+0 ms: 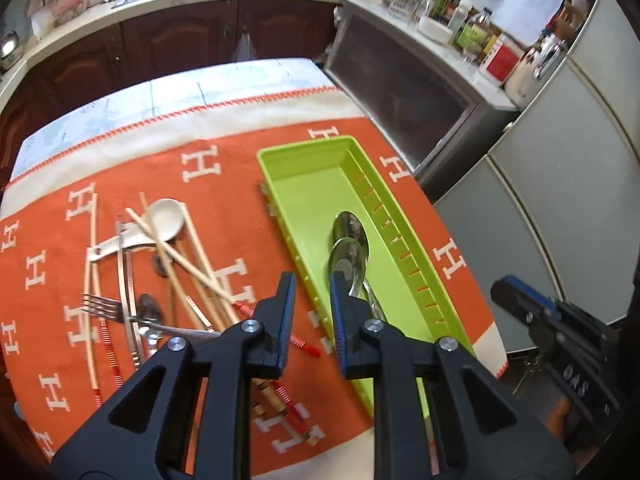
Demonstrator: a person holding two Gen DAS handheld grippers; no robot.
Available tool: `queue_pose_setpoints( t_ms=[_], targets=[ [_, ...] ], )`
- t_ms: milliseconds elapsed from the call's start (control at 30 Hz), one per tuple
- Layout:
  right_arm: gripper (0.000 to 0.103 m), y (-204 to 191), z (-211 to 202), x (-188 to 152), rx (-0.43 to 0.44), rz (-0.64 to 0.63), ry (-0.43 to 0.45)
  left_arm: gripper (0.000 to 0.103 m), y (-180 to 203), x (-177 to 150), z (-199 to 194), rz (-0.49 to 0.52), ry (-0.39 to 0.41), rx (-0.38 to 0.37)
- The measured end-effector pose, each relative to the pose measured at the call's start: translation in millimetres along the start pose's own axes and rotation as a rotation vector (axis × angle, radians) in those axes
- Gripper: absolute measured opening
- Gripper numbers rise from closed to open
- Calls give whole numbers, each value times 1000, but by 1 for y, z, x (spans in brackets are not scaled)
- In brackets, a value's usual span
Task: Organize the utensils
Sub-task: 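Place the small spoon in the tray with left tool while right tool releases its spoon, then grasp the white ceramic spoon with right tool while left tool grasps a wooden chopstick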
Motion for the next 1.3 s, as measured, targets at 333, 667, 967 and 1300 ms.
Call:
queue_pose_setpoints(
  t_ms=[333,667,967,1300],
  targets=[
    [27,-42,-7,6,72,-81,-13,24,-65,-8,-90,-39,83,53],
    [27,-120,8,11,139,-290,-60,40,-135,-18,-152,-121,182,184],
    [27,-195,40,14,245,-417,-119,40,-191,-47,-108,-198,94,240],
    [27,-222,108,28,252,-397,-213,40,-236,-73,-27,-261,-57,230]
  ],
)
Point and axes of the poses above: each gripper's, at about its wrist camera, not at the fingertips, and z roughly the way its jaws point, y to its right, x to its top, the point moved 5 cm from there along z, roughly the way its jaws point, and after that the axes turned 2 degrees about -x, right-handed, at the moved point
